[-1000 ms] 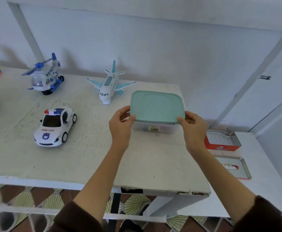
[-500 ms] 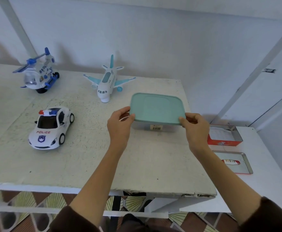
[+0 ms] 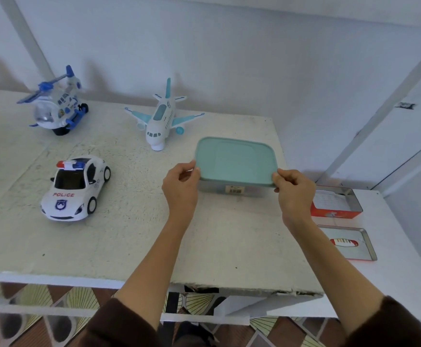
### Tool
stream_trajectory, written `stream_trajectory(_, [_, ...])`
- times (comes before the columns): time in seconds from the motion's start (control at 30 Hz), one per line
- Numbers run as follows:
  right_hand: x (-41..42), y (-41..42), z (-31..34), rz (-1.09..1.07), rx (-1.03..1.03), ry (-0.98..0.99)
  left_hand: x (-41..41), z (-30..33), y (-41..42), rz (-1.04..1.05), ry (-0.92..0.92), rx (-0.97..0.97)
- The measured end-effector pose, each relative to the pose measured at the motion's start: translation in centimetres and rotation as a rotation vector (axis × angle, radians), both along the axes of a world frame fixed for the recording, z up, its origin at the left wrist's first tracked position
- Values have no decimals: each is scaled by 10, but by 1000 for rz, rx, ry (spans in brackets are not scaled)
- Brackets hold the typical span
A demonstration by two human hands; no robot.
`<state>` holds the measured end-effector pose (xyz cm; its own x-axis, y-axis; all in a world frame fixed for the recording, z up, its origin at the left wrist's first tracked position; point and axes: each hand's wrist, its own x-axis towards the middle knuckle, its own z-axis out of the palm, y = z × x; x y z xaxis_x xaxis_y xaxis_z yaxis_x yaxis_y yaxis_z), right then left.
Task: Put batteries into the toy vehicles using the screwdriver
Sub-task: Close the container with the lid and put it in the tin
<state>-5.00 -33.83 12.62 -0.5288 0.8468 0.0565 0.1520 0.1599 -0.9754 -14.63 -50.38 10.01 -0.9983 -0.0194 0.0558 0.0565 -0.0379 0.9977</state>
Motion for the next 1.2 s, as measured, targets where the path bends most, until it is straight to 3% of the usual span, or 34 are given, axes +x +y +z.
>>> stream_trajectory(0.23, [1, 0, 0, 123, 334, -190, -22, 21, -7, -261, 204, -432])
stream_trajectory(0.37, [-14, 16, 15, 273, 581, -479, -45, 25, -3, -414, 307, -698])
stream_trajectory(0.53, [-37, 31, 27, 405, 635, -766, -64, 32, 4, -497, 333, -896])
stream_trajectory(0.63, [-39, 32, 24, 448, 645, -798, -63, 26, 3, -515, 280, -899])
stream_trajectory(0.83, [-35, 28, 19, 454, 498, -671, -56, 14, 2, -562, 128, -602])
stream_trajectory(1.2, [-38, 31, 15, 474, 390, -554, -62, 14, 4, -571, 51, -569])
